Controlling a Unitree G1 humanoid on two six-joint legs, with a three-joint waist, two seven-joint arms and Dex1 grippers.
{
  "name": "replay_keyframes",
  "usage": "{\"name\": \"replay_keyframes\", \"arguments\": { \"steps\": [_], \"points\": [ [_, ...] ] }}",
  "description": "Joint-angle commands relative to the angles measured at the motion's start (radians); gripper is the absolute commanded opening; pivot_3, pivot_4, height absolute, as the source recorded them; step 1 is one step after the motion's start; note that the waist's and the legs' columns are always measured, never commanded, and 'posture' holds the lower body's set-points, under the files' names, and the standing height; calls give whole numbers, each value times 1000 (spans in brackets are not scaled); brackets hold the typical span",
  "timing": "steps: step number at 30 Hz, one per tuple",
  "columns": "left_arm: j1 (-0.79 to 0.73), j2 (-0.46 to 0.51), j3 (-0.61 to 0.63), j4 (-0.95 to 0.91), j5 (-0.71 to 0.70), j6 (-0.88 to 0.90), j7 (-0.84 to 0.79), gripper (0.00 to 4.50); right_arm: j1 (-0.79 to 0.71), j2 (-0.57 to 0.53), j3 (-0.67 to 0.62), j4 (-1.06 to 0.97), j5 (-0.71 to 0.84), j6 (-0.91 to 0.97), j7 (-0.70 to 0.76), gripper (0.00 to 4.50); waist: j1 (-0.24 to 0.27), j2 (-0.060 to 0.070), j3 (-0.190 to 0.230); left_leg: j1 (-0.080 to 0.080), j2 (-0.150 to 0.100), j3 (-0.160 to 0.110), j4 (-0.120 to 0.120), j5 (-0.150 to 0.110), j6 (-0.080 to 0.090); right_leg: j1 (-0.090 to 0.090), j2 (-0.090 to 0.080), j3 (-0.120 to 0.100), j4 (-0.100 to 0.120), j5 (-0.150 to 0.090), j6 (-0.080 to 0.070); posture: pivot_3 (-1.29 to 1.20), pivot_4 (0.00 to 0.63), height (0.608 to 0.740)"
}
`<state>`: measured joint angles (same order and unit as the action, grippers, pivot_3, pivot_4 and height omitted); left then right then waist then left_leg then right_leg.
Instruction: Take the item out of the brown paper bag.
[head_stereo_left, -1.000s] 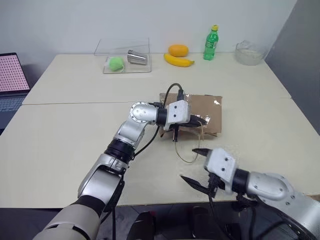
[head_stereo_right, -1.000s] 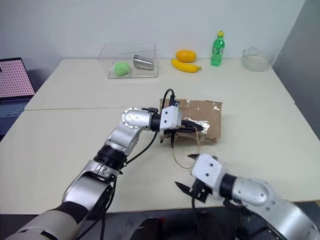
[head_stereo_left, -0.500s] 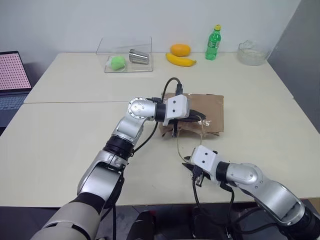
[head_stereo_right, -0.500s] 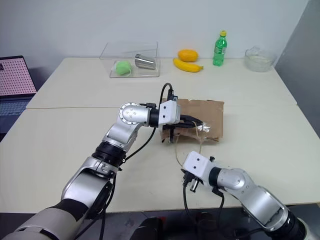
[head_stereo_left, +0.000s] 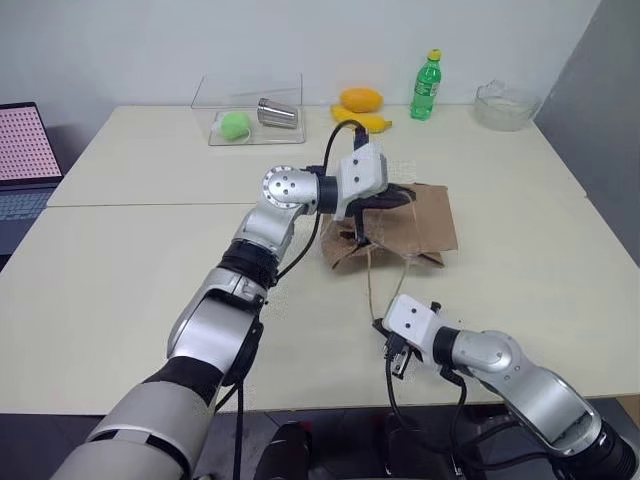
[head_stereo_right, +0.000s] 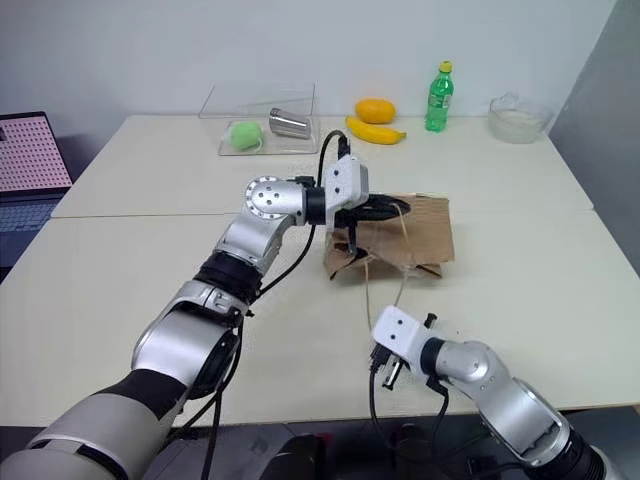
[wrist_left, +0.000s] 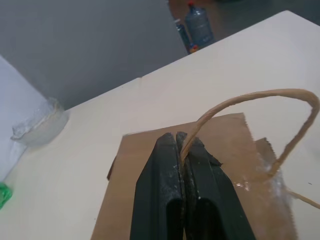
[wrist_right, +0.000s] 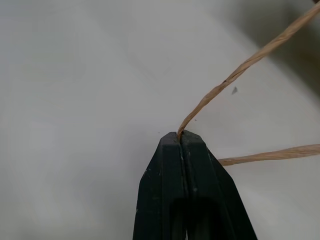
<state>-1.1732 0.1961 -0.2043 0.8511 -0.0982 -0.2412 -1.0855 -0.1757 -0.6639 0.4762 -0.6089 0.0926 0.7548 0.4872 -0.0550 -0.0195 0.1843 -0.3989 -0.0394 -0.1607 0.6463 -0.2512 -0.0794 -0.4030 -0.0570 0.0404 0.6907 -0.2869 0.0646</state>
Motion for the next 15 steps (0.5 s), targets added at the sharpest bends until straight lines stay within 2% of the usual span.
{"name": "replay_keyframes", "arguments": {
  "steps": [1,10,15],
  "points": [
    [-112,-6,90,18,-57,56,40,0,32,-22,37,10,-19,21,42,28,-2,0,0,0,0,0,0,0,0,0,0,0,0,0,0,0,150,740],
    [-271,5,173,145,-49,54,67,0,47,-22,54,27,-49,36,71,28,-1,0,0,0,0,0,0,0,0,0,0,0,0,0,0,0,150,740],
    [-293,13,194,147,-46,58,32,0,36,-16,44,36,-64,30,76,28,-1,0,0,1,0,0,0,0,0,1,0,0,-1,0,0,0,150,740]
  ]
}}
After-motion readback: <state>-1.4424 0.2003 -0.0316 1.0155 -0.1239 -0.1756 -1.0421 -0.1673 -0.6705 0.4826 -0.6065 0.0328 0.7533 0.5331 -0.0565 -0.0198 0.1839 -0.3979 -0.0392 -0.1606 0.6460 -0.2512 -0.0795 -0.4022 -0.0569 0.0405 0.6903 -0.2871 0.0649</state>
